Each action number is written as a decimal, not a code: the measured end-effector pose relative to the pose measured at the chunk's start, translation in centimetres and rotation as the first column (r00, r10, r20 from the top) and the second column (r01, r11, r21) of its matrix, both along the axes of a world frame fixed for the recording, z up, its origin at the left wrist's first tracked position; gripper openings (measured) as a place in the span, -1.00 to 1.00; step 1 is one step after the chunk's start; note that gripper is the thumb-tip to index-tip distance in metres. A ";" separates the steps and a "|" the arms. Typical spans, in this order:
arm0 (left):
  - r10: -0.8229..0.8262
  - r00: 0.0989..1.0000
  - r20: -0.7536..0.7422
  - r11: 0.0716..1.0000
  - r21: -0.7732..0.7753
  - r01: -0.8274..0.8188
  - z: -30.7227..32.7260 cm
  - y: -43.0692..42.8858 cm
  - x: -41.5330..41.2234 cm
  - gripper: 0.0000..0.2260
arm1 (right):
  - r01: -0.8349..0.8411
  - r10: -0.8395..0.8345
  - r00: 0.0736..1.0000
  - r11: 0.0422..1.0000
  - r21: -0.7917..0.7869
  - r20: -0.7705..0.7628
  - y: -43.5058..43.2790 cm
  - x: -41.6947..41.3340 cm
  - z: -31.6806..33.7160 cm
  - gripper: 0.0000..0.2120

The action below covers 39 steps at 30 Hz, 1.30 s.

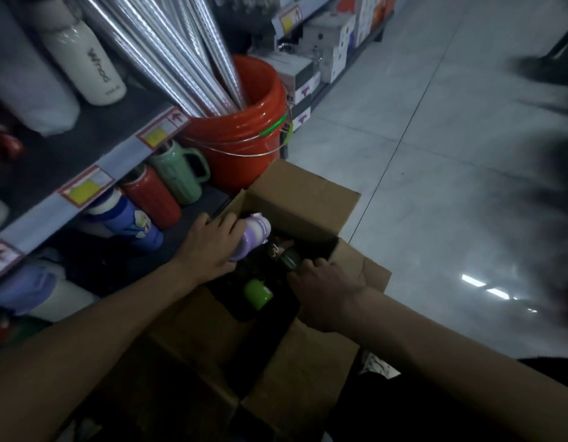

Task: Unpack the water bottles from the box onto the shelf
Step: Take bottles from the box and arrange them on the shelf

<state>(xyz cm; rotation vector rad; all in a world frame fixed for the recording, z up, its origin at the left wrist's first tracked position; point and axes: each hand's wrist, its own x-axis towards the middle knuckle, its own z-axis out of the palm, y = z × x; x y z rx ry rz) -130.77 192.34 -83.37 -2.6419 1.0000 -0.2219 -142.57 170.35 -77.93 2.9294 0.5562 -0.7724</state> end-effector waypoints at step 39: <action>-0.613 0.505 -0.608 -0.431 -0.278 -0.859 16.0 6.0 -11.9 -0.37 | 0.701 -0.123 0.525 -0.500 0.509 -0.842 9.2 5.4 13.0 -0.48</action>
